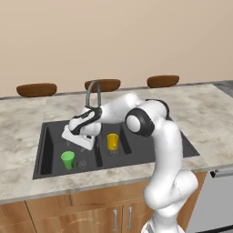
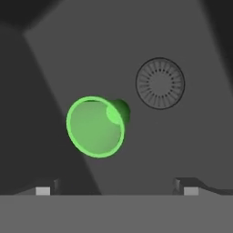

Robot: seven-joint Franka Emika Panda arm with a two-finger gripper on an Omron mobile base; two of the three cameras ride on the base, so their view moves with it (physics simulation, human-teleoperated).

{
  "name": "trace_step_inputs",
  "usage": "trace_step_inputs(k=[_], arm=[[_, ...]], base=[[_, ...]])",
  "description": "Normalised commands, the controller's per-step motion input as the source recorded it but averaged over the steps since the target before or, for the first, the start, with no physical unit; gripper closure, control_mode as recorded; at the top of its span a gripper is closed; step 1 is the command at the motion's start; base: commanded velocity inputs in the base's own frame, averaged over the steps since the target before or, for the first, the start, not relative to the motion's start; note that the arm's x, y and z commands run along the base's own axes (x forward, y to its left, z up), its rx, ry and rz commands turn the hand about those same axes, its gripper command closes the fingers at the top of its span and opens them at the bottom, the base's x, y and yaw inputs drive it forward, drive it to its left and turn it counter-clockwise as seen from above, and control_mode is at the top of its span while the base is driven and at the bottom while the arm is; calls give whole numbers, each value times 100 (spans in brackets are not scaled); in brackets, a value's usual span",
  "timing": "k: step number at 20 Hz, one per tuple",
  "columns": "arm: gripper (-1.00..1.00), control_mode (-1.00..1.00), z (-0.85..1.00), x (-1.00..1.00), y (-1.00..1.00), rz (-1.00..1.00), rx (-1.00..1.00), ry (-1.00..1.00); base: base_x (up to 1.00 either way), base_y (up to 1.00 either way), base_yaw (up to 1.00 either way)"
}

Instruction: Move any existing items from the left basin to the right basin for drying. Then move the cup from the counter to the left basin of the sink for washing.

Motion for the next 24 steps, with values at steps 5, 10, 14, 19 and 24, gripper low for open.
trace_step_inputs(k=[5,10,14,19,24], arm=[[-100,-100,70,-72,0,-1,0,-3],[-100,-100,75,-77,-2,0,-1,-4],[-100,-100,81,-78,-18,-1,-4,-5],[-100,-100,77,-70,-26,0,-10,-8],[-100,-100,67,-70,-38,1,-11,-11]], base=[[0,0,0],[0,0,0],[0,0,0],[0,0,0],[0,0,0]])
